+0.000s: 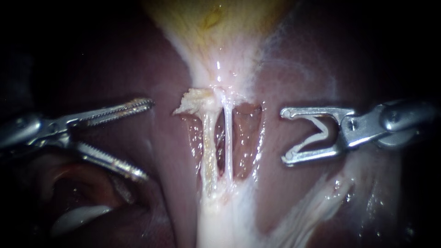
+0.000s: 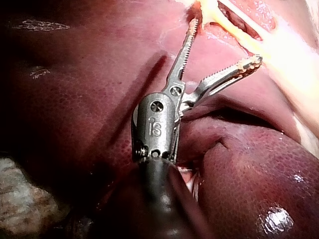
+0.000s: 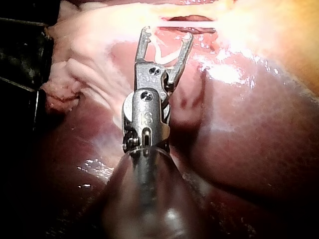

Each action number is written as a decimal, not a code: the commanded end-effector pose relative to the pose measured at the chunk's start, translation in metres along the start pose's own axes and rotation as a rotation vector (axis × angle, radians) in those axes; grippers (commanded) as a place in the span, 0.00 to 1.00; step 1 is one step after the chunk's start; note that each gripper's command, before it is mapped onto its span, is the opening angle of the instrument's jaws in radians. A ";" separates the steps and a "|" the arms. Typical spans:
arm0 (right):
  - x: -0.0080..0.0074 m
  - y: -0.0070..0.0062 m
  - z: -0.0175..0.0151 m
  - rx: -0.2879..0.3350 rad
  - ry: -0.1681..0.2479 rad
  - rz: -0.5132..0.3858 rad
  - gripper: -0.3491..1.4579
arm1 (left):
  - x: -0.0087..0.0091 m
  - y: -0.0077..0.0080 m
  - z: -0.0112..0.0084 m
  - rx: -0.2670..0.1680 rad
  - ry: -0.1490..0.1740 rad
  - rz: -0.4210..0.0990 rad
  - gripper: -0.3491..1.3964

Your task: Grabbing gallbladder

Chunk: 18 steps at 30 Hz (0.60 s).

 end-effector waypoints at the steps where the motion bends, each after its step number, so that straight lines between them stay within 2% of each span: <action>1: 0.0000 0.0000 0.0000 0.000 0.000 0.000 0.47 | 0.0000 0.0000 0.0000 -0.001 0.001 0.000 0.83; 9: -0.0001 0.0001 0.0000 0.000 0.000 0.000 0.47 | 0.0000 0.0008 0.0013 -0.006 0.001 -0.002 0.82; 13: -0.0001 0.0001 0.0000 0.000 0.000 0.000 0.47 | 0.0004 0.0021 0.0028 -0.019 0.002 0.004 0.81; 18: -0.0002 0.0001 0.0000 0.000 0.000 -0.001 0.47 | 0.0008 0.0036 0.0043 -0.034 0.003 -0.021 0.76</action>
